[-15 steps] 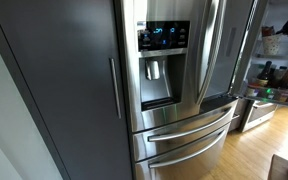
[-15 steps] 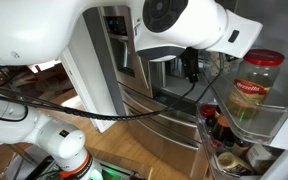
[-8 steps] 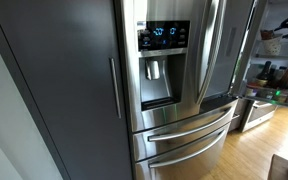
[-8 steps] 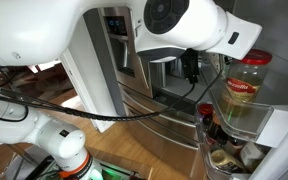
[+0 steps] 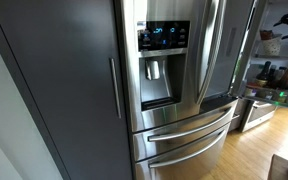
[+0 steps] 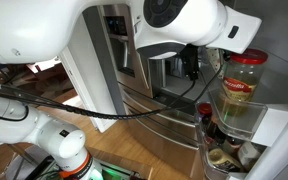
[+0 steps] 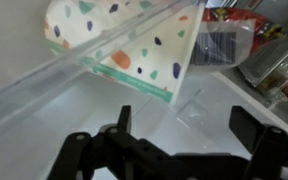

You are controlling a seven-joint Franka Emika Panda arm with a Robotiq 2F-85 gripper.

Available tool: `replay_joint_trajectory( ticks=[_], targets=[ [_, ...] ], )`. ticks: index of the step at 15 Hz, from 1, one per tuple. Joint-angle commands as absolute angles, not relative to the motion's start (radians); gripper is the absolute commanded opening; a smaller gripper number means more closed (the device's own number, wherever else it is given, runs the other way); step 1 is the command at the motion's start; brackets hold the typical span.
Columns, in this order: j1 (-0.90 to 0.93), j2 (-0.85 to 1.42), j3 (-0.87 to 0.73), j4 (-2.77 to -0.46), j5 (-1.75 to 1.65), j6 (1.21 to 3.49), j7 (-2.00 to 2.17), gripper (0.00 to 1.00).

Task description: Pick up the paper cup from the refrigerator and put it in the second from the bottom shelf on the right refrigerator door

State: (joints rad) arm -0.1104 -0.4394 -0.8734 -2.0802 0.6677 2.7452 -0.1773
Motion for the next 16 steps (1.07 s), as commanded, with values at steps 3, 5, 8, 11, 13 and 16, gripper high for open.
replay_joint_trajectory(
  ticks=[3, 5, 8, 11, 13, 16],
  targets=[
    [-0.158, -0.410, -0.872, -2.054, 0.573, 2.603, -0.153, 1.00],
    [-0.169, -0.405, -0.870, -2.044, 0.533, 2.552, -0.159, 1.00],
    [-0.165, -0.404, -0.874, -2.032, 0.493, 2.506, -0.170, 0.76],
    [-0.163, -0.397, -0.874, -2.016, 0.474, 2.483, -0.178, 0.60],
    [-0.167, -0.393, -0.875, -2.008, 0.457, 2.471, -0.181, 0.44],
    [-0.177, -0.383, -0.876, -1.994, 0.438, 2.446, -0.184, 0.22]
  ],
)
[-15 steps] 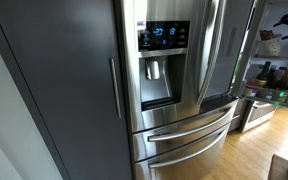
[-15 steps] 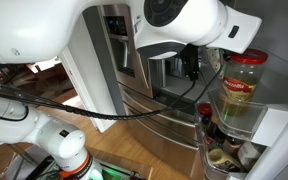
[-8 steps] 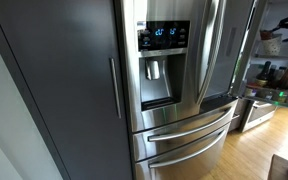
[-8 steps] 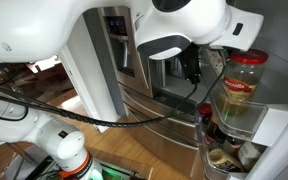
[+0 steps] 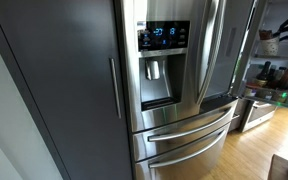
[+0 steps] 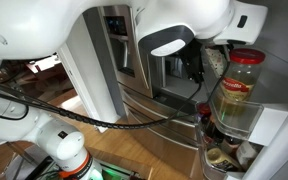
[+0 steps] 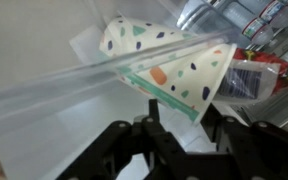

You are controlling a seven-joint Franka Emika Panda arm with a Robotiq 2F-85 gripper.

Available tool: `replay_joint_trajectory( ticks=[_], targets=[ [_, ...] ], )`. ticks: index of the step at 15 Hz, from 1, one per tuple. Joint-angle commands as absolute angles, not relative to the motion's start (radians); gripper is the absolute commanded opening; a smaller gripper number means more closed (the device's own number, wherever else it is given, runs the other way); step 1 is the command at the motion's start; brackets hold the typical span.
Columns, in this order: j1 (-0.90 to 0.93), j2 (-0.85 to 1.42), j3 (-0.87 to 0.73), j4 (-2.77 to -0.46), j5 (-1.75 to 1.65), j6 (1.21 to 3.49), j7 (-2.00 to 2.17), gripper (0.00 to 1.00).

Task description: Pick up the paper cup from the refrigerator and put it in the second from the bottom shelf on the right refrigerator door

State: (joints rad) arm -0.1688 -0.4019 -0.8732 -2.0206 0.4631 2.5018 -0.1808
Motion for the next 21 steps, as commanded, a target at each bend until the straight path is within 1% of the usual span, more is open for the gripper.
replay_joint_trajectory(
  ticks=[1, 2, 3, 6, 7, 8, 9, 10, 11, 14, 19, 20, 21],
  targets=[
    [-0.180, -0.380, -0.875, -1.990, 0.434, 2.439, -0.183, 0.15],
    [-0.181, -0.380, -0.875, -1.985, 0.435, 2.429, -0.180, 0.06],
    [-0.181, -0.379, -0.878, -1.980, 0.437, 2.417, -0.178, 0.01],
    [-0.184, -0.371, -0.886, -1.962, 0.444, 2.397, -0.185, 0.00],
    [-0.184, -0.370, -0.887, -1.959, 0.446, 2.390, -0.187, 0.02],
    [-0.188, -0.367, -0.883, -1.958, 0.441, 2.392, -0.187, 0.24],
    [-0.188, -0.368, -0.882, -1.958, 0.440, 2.390, -0.192, 0.30],
    [-0.190, -0.368, -0.879, -1.960, 0.438, 2.391, -0.192, 0.32],
    [-0.190, -0.369, -0.877, -1.960, 0.436, 2.389, -0.192, 0.37],
    [-0.208, -0.370, -0.851, -1.950, 0.405, 2.386, -0.181, 0.60],
    [-0.289, -0.371, -0.751, -1.954, 0.266, 2.384, -0.132, 0.97],
    [-0.308, -0.371, -0.732, -1.962, 0.236, 2.384, -0.124, 1.00],
    [-0.336, -0.373, -0.703, -1.969, 0.195, 2.384, -0.101, 1.00]
  ],
)
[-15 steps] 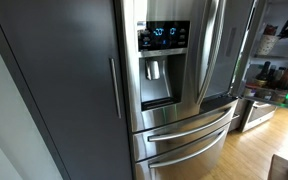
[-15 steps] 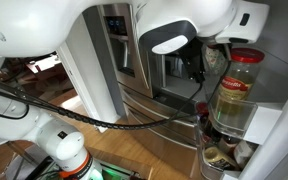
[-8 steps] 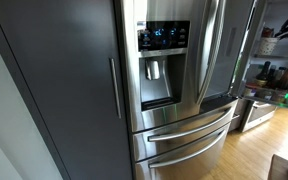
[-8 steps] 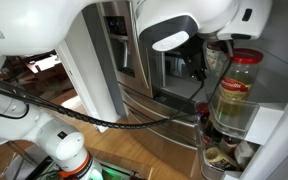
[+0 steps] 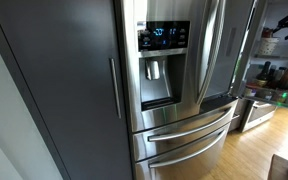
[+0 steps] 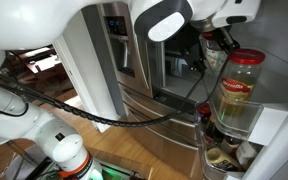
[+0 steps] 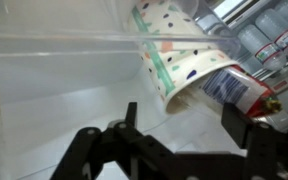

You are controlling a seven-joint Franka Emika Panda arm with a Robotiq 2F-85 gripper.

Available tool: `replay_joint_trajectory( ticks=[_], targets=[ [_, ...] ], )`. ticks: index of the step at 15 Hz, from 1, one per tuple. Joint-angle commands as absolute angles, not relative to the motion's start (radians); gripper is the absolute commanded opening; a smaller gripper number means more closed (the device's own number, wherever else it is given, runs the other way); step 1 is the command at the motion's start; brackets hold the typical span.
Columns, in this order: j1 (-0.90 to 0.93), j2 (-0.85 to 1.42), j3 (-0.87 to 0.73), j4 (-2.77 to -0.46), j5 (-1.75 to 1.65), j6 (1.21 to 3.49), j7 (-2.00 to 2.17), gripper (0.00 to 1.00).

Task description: Pick up the paper cup from the refrigerator and put it in the second from the bottom shelf on the right refrigerator door

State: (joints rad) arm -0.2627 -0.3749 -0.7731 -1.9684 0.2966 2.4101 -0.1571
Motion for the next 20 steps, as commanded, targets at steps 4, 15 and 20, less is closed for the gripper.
replay_joint_trajectory(
  ticks=[4, 15, 20],
  targets=[
    [-0.419, -0.383, -0.613, -2.003, 0.075, 2.401, -0.027, 1.00],
    [-0.682, -0.443, -0.308, -2.082, -0.381, 2.405, 0.334, 1.00],
    [-0.748, -0.517, -0.208, -2.096, -0.502, 2.400, 0.410, 1.00]
  ],
)
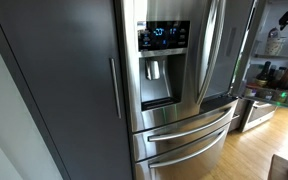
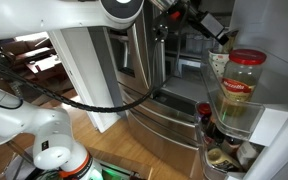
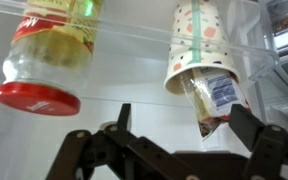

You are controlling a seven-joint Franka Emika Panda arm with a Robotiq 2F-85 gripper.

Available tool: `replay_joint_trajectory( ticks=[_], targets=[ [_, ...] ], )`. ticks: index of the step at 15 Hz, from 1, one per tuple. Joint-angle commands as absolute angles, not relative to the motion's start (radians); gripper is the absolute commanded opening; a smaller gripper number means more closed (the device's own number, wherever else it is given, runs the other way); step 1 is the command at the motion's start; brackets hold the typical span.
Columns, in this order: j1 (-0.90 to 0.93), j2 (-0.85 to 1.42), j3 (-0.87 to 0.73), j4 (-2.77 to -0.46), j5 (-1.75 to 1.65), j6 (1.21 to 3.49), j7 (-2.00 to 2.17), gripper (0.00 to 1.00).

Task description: Pick up the paper cup from the refrigerator and put it in the second from the bottom shelf on the right refrigerator door

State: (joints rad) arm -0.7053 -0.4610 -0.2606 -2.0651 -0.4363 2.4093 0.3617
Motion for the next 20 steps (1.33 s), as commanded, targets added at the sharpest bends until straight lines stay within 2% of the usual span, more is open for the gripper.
replay_joint_trajectory(
  ticks=[1, 9, 20],
  targets=[
    [-0.760, -0.541, -0.191, -2.109, -0.521, 2.409, 0.424, 1.00],
    [-0.851, -0.683, -0.064, -2.130, -0.556, 2.341, 0.570, 1.00],
    [-0.792, -0.790, 0.019, -2.129, -0.497, 2.051, 0.616, 1.00]
  ],
)
